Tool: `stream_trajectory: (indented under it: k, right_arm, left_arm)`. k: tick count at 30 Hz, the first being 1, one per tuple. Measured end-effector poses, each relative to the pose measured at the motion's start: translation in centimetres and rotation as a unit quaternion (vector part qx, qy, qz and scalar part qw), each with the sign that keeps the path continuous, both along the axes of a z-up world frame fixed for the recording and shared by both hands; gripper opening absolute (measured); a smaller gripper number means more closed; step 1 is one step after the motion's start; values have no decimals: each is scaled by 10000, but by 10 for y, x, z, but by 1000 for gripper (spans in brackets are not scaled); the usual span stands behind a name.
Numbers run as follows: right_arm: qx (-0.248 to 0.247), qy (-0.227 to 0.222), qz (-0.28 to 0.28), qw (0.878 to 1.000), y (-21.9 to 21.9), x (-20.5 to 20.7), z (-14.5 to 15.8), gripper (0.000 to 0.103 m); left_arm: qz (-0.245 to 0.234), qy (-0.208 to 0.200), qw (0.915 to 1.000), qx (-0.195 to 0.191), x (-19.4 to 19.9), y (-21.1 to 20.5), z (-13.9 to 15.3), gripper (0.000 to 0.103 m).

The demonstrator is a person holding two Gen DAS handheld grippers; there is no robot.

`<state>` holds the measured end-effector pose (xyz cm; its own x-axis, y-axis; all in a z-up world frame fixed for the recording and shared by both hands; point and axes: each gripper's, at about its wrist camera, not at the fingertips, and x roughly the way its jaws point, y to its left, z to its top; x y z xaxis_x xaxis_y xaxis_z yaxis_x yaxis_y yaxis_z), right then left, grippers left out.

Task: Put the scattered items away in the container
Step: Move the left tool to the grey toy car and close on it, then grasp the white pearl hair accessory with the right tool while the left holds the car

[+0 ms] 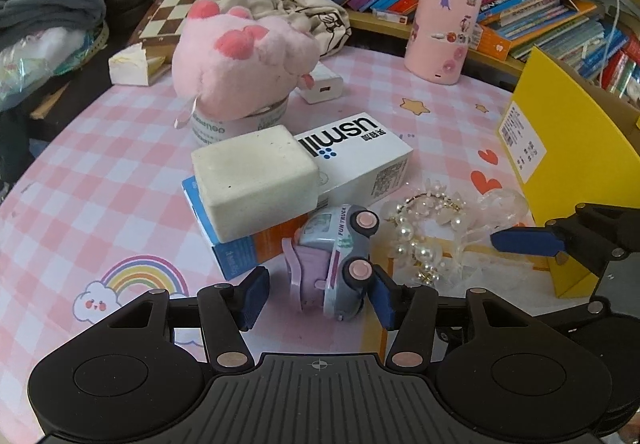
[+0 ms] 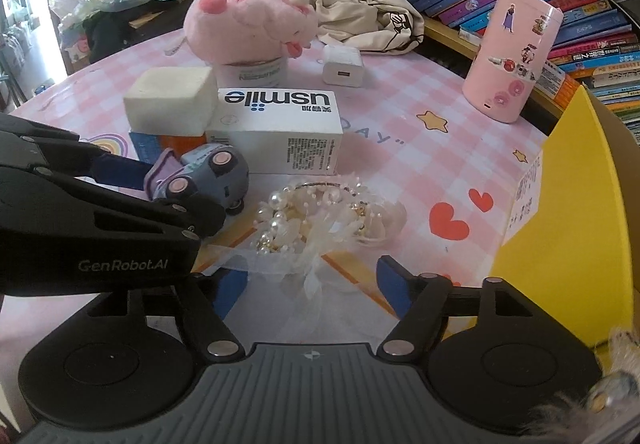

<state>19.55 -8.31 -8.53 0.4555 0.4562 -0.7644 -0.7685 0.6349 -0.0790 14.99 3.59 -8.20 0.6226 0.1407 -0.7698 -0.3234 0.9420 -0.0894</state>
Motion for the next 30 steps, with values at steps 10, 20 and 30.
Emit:
stream_trajectory:
  k: [10,20,30]
  right_arm:
    - [117,-32,37,9999,6,6,-5,86]
    - [375,175,-281,9988,12,23,-9,87]
    - [447,246,3,9987,11,7,-1,34]
  left_arm:
    - [147,-71,9994,-311,-16,12,3,36]
    - [580,17,9975,-413,-44,26,8,35]
    - [712,-206,9957,-555,-65,26,18,35]
